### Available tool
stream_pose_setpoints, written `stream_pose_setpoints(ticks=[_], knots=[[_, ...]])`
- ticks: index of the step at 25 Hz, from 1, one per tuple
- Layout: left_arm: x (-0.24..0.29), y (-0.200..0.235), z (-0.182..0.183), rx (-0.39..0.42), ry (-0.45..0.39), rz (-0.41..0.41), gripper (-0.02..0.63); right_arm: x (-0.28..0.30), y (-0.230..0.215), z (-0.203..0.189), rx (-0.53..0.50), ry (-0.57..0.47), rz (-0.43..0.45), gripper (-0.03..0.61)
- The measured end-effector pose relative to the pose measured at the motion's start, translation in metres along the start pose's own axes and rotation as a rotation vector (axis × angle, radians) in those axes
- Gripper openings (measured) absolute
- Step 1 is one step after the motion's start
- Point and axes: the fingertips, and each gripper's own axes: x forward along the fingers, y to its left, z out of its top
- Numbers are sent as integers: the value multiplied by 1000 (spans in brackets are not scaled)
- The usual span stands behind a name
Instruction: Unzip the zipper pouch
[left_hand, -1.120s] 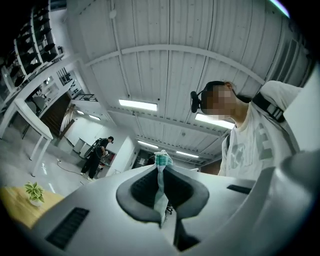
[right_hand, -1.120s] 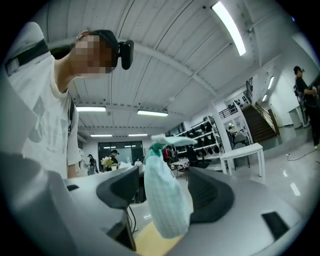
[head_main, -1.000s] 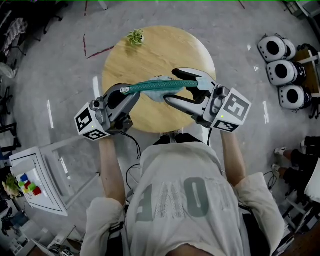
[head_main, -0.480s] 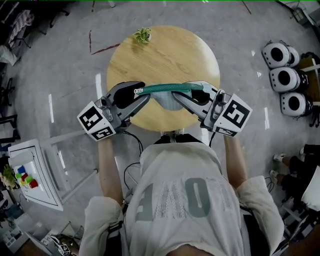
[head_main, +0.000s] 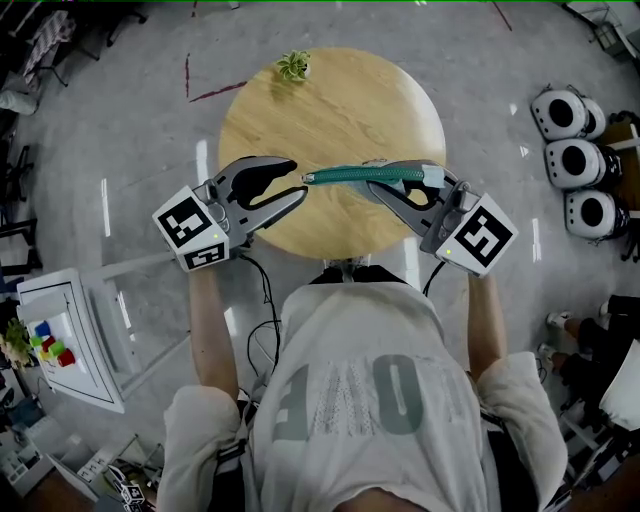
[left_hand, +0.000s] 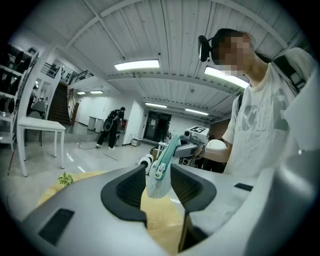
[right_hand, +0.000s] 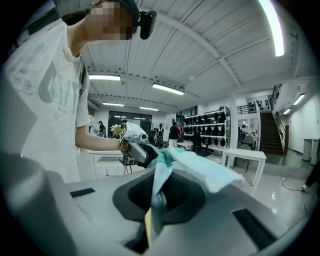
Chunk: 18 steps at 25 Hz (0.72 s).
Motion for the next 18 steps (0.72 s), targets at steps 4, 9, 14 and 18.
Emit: stream_pose_setpoints(ticks=[4, 9, 14, 18], knots=[[4, 10, -7, -110, -17, 2, 138, -2, -2, -4, -61, 35, -11, 32], [15, 10, -18, -304, -53, -64, 138, -7, 1, -21, -158, 176, -17, 32], [24, 14, -33, -363, -45, -73, 114, -1, 4, -30, -213, 235, -70, 32], [25, 18, -39, -344, -24, -48, 108, 3, 6, -32, -264, 237, -114, 32]])
